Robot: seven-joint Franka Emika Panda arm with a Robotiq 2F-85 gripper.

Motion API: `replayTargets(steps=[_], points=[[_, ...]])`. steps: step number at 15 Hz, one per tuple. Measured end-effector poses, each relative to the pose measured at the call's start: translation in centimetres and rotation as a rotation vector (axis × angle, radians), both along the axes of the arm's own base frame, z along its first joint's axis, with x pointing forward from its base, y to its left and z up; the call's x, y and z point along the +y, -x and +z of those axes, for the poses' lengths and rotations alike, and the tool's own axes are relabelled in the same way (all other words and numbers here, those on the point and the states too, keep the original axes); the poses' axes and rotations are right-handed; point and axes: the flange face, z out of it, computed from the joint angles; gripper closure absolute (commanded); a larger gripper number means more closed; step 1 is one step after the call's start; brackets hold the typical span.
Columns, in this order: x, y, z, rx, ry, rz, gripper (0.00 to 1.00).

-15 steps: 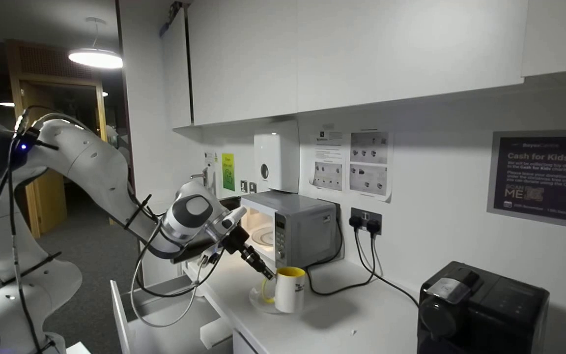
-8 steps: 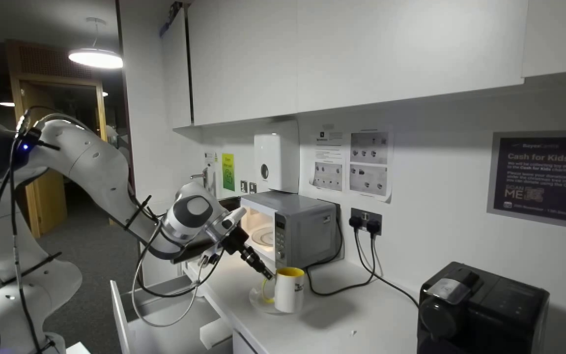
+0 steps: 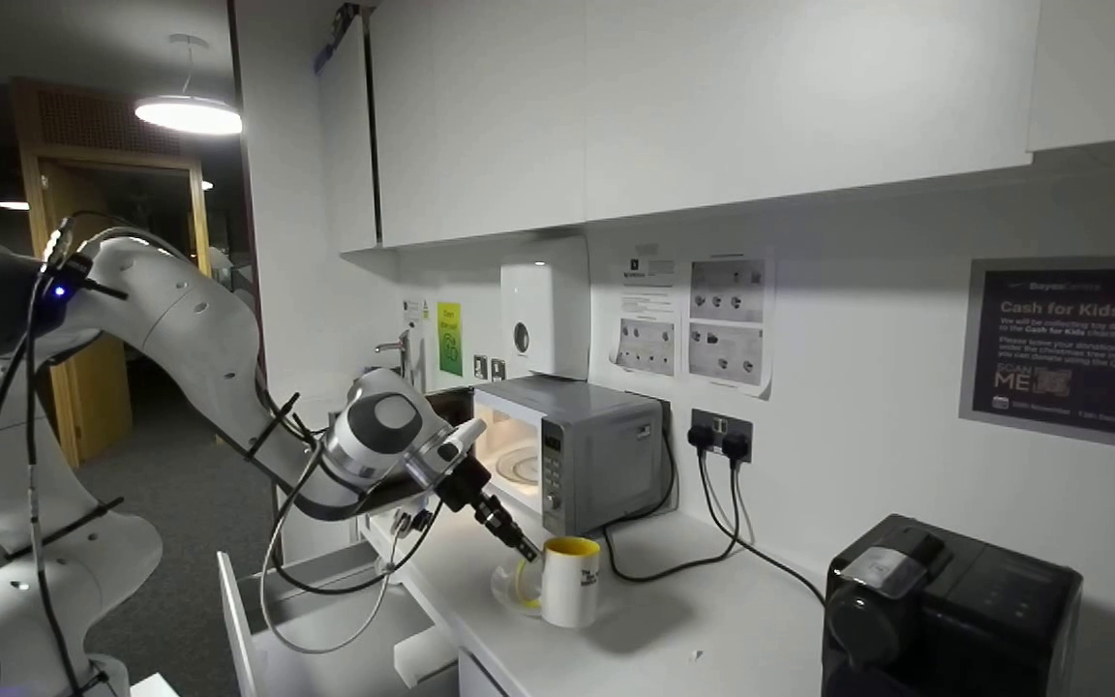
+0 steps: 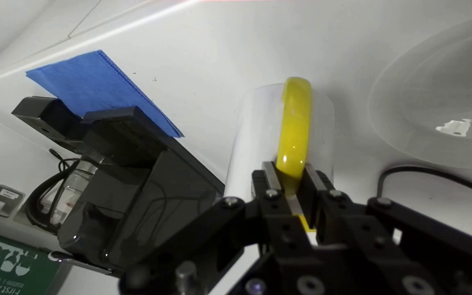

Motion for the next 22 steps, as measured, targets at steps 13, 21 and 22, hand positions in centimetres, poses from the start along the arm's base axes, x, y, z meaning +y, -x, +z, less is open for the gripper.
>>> replayTargets(steps=[13, 21, 22], points=[[-2.5, 0.5, -1.3, -0.078, 0.03, -0.094, 0.96], [-3.4, -0.1, -2.6, -0.18, -0.026, -0.176, 0.96], [-3.4, -0.2, -2.8, -0.189, -0.031, -0.18, 0.96]])
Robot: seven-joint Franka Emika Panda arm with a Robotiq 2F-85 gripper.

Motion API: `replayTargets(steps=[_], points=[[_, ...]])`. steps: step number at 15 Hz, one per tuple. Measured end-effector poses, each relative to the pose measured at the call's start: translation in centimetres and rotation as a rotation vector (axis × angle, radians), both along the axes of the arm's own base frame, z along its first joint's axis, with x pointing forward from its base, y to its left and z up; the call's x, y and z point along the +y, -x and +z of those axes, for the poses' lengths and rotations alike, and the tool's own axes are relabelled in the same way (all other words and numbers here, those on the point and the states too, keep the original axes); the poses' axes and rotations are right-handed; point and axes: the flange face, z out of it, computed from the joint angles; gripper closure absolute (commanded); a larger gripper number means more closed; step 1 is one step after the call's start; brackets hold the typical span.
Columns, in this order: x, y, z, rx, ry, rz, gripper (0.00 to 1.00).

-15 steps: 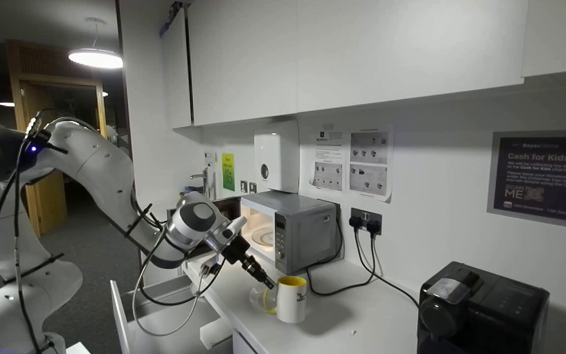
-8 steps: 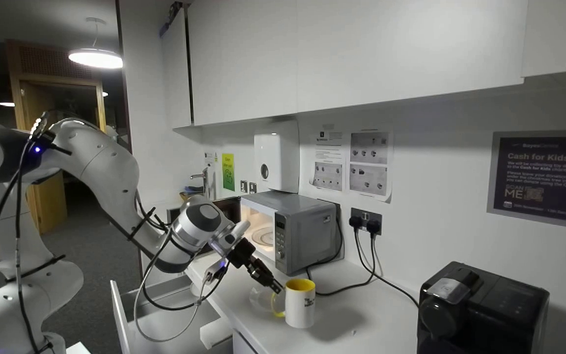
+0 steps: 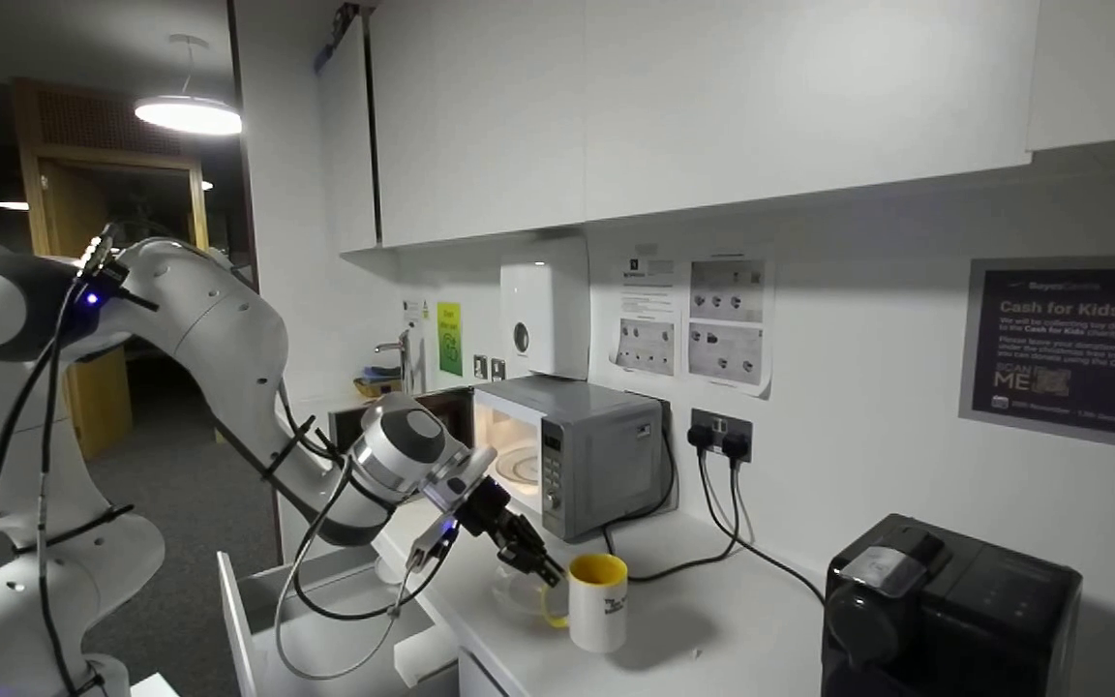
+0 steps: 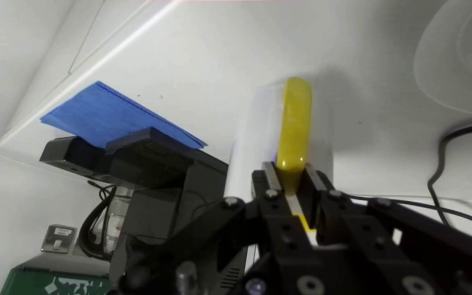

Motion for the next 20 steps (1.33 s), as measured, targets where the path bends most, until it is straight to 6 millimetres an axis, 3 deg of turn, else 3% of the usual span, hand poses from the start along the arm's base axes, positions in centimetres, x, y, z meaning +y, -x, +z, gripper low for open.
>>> replayTargets(steps=[20], points=[[-1.1, -0.6, -4.3, -0.06, -0.015, -0.013, 0.96]])
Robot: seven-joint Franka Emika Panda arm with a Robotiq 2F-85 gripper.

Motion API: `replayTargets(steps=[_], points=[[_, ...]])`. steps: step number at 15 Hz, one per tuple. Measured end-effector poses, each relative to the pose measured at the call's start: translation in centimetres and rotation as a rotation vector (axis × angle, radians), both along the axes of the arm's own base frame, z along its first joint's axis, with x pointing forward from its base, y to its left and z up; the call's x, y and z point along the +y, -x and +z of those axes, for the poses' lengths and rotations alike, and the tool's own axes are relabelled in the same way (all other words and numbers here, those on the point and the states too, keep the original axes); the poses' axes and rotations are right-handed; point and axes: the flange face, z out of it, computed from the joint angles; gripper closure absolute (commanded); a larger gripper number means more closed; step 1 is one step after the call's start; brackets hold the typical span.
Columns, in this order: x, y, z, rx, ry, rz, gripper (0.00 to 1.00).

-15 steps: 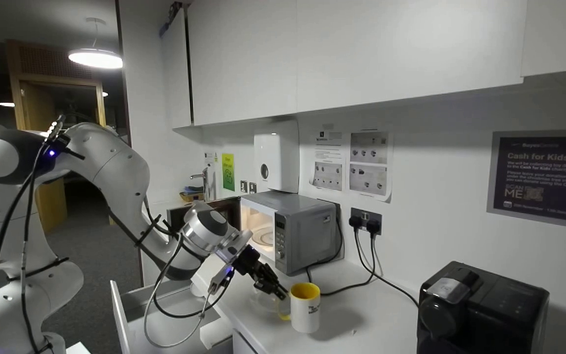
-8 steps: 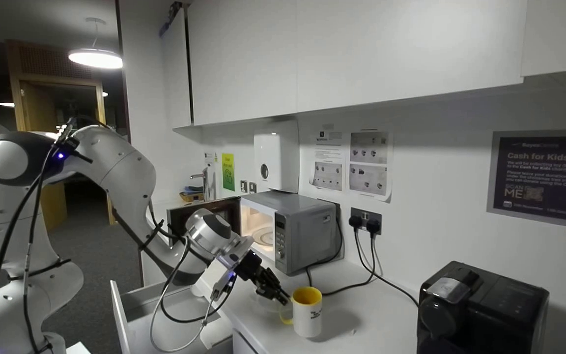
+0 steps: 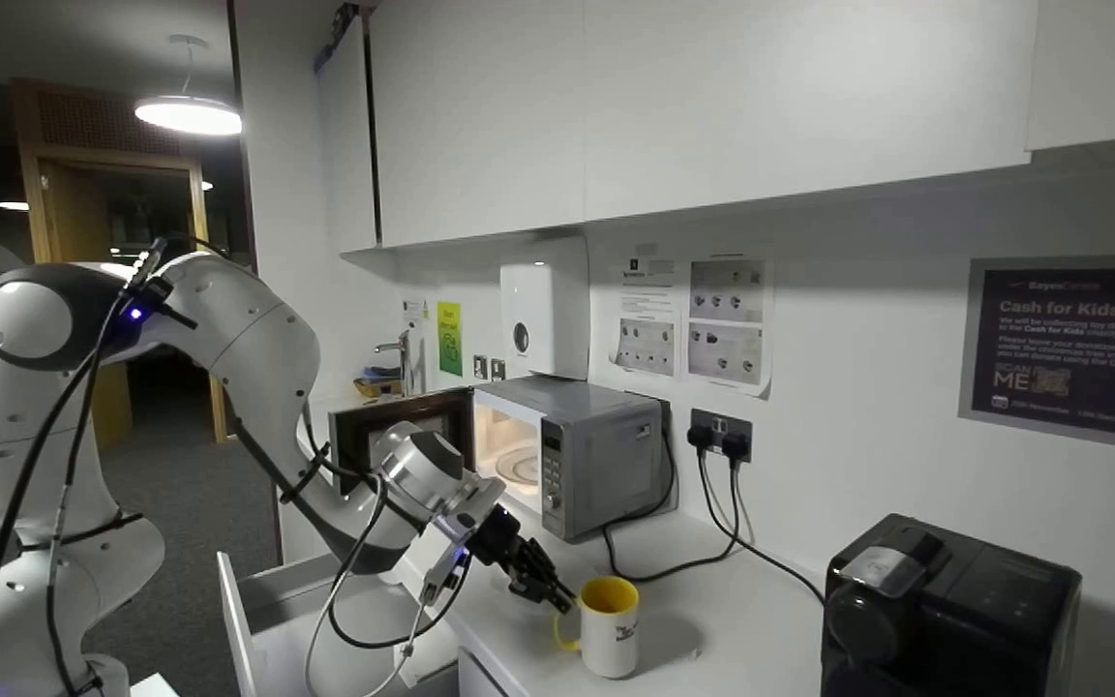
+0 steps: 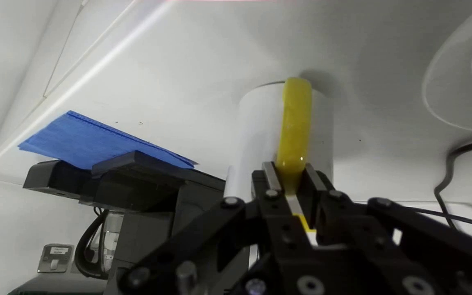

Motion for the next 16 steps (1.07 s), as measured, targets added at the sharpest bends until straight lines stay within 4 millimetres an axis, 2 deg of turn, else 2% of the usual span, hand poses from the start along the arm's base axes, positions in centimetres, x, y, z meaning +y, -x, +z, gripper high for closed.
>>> replayTargets(steps=[6, 7, 8, 15, 16], points=[[-0.4, -0.3, -0.6, 0.004, -0.002, 0.007, 0.96], [-0.4, -0.4, -0.5, 0.003, -0.001, 0.009, 0.58], [-0.5, -0.4, -0.5, 0.002, 0.0, 0.012, 0.57], [-1.1, -1.2, 1.0, -0.027, 0.013, 0.028, 0.05], [-1.1, -1.3, 1.1, -0.031, 0.011, 0.031, 0.01]])
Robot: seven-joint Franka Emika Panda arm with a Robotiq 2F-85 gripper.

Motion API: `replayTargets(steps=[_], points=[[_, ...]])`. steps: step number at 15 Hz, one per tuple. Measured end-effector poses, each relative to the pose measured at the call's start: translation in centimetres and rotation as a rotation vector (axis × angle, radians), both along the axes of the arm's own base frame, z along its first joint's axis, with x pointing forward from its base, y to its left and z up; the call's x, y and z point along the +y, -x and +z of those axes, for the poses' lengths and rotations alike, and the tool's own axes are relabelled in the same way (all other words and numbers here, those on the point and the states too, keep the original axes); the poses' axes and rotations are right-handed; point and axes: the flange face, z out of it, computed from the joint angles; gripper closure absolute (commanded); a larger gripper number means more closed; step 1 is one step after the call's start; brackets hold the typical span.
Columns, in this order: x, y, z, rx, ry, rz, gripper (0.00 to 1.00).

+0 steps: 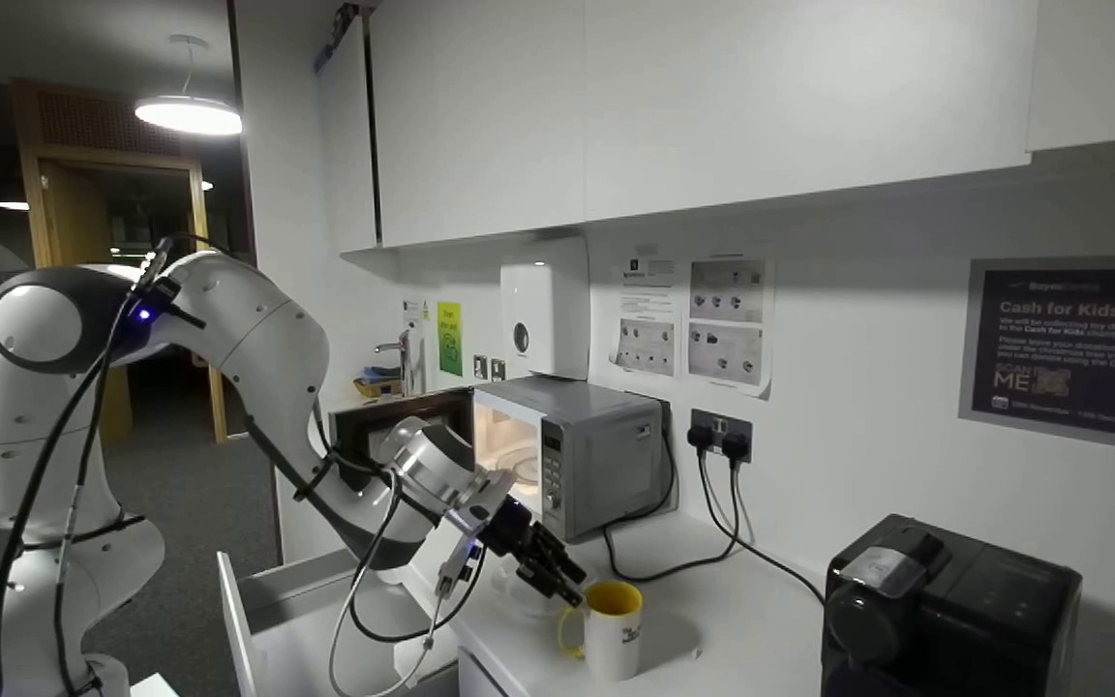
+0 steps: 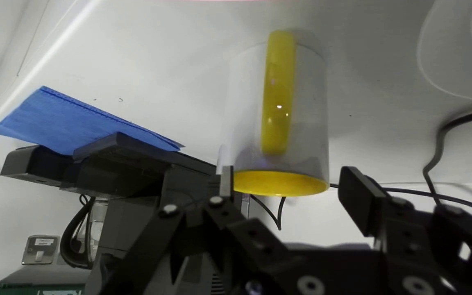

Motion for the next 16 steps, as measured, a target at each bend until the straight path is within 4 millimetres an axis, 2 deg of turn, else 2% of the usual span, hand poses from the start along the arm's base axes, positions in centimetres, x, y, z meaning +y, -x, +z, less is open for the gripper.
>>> replayTargets(steps=[3, 6, 10, 16], points=[[0.3, -0.1, 0.2, -0.009, -0.017, 0.018, 0.0], [1.4, -0.1, 0.5, -0.002, -0.069, 0.072, 0.0], [3.6, 0.8, 1.0, 0.015, -0.146, 0.149, 0.0], [7.9, 2.2, 1.2, 0.086, -0.179, 0.27, 0.0]])
